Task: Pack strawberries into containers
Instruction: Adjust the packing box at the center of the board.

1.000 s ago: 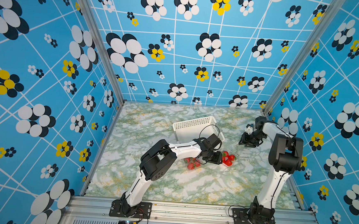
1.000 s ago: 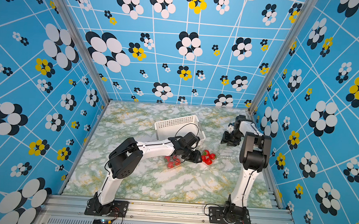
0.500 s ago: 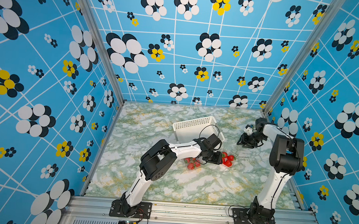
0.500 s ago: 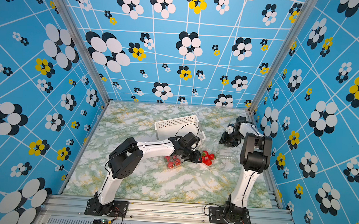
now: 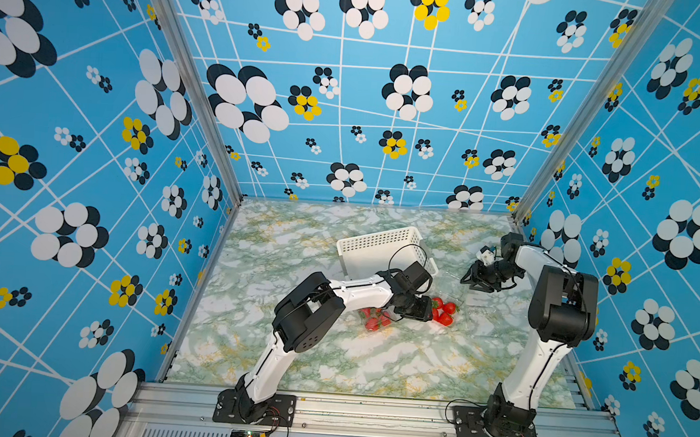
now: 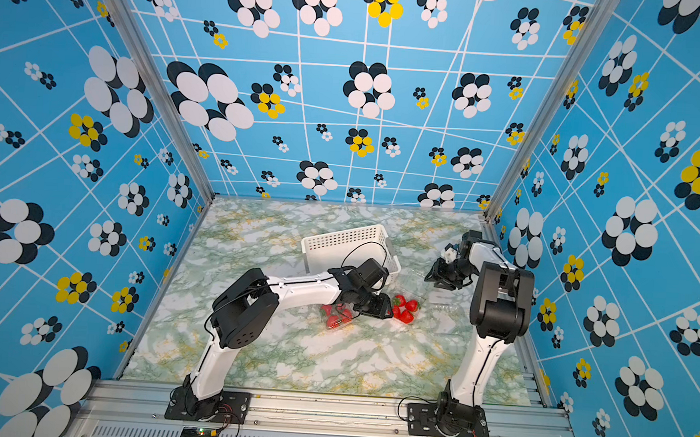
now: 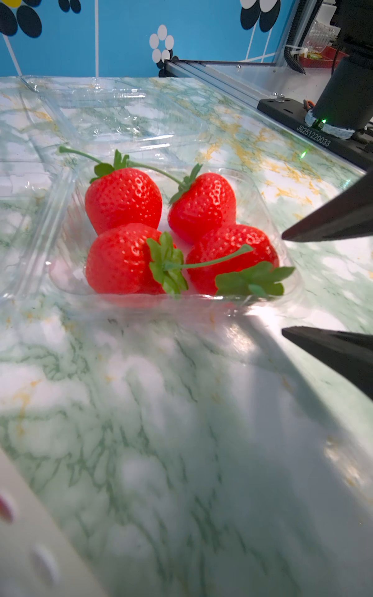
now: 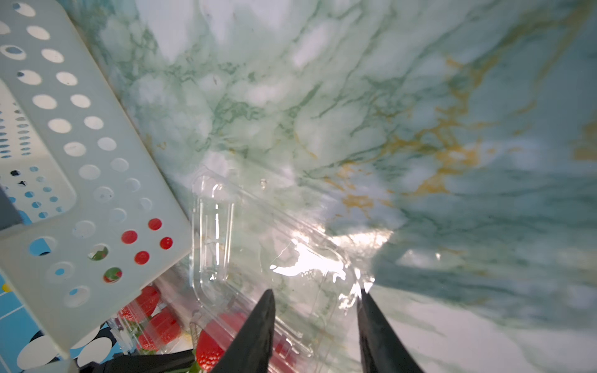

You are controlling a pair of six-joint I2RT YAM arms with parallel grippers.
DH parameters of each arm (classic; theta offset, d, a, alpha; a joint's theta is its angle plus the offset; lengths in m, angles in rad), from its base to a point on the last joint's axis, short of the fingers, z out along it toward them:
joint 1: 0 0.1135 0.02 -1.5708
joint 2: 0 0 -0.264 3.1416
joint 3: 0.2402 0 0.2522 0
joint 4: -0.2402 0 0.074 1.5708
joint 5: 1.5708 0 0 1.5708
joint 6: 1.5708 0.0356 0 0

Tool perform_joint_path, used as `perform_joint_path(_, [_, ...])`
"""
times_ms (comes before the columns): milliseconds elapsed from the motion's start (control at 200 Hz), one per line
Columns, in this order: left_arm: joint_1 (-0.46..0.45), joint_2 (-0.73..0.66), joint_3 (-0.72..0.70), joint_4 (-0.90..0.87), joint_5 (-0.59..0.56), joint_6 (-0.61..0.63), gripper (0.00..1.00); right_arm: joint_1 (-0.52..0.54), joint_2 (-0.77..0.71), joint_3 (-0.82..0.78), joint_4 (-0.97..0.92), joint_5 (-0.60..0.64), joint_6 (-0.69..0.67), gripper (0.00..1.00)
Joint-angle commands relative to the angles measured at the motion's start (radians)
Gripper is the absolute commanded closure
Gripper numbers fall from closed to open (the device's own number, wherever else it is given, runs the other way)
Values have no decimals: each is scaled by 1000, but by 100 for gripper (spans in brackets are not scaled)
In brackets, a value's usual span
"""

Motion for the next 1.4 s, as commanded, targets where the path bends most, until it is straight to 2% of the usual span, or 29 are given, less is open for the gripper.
perform_joint_path(0, [4,-61,-65,-16,-37,-36,56,-5,-23,8,-10,2,23,55])
perform_joint_path(315, [-25,-126,-108,38,-10,-60,55,-5,22,71,-26,87,60,50])
perform_joint_path(650, [-70,-70,-50,15,-13,-89,55,-6,78,168,-57,223,79,49])
perform_joint_path(844, [-74,-44,-25,39,-8,-111,52,-6,108,179,-53,212,67,49])
perform_joint_path(1054, [-93,14,37,15,4,-123,52,-4,154,294,-83,210,46,50])
perform_joint_path(1394, [-98,30,39,24,-5,-147,50,27,241,368,-105,189,4,50])
